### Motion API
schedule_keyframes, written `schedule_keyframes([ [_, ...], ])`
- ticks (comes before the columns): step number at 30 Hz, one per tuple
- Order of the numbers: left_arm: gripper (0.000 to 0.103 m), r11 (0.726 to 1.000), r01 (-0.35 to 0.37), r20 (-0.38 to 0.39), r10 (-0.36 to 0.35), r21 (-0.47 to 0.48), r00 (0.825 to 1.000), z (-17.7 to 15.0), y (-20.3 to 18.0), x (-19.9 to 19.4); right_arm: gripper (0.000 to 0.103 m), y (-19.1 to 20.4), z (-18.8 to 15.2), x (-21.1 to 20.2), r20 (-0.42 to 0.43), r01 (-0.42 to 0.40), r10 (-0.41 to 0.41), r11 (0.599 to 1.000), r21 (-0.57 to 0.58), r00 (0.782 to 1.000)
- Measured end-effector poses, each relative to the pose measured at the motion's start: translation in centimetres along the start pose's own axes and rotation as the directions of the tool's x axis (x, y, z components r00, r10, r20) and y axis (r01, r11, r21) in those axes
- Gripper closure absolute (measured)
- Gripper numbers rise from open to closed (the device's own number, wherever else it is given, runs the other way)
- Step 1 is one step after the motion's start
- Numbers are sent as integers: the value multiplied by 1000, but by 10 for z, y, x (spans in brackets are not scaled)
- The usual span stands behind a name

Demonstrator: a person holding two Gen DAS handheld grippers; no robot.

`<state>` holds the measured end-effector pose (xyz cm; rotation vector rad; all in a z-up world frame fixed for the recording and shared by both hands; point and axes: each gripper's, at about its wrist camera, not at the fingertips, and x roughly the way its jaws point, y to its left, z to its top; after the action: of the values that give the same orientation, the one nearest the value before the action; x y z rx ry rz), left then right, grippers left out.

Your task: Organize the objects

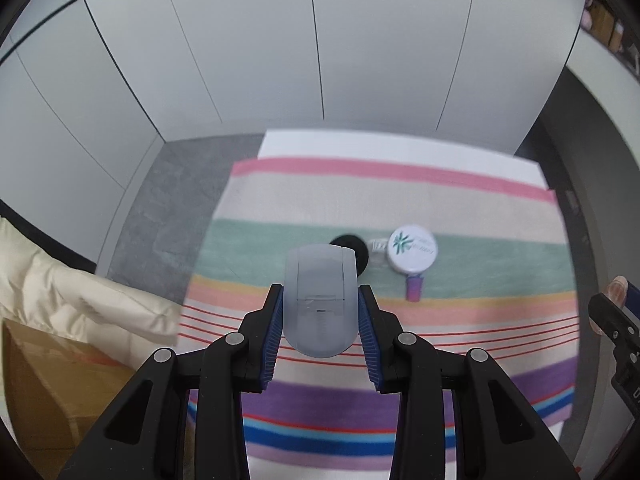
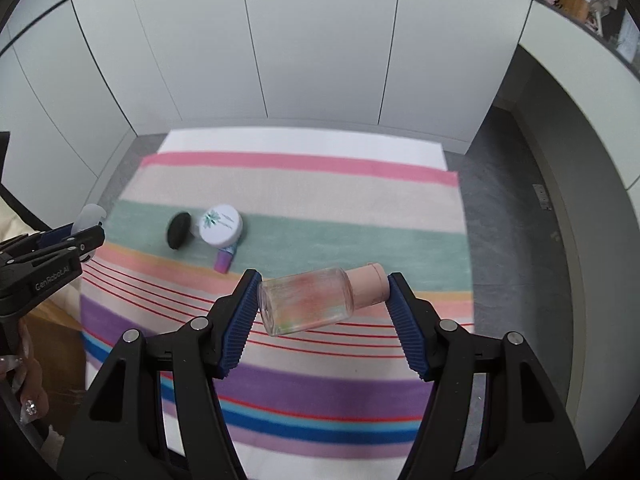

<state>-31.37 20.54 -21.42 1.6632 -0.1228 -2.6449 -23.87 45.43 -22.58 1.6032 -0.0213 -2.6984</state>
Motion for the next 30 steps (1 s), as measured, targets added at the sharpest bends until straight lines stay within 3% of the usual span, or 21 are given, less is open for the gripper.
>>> schedule_keyframes([
  [9,67,1000,9,94,-9,1,996,23,10,-110,37,3,30,-107,65,22,-24,999,31,998],
  [17,67,1000,15,195,-15,2,981,20,19,-192,37,13,38,-191,155,17,-19,1000,12,988],
  [30,67,998,49,208,-41,-31,977,8,31,-226,37,26,23,-218,187,-13,14,1000,-7,982],
])
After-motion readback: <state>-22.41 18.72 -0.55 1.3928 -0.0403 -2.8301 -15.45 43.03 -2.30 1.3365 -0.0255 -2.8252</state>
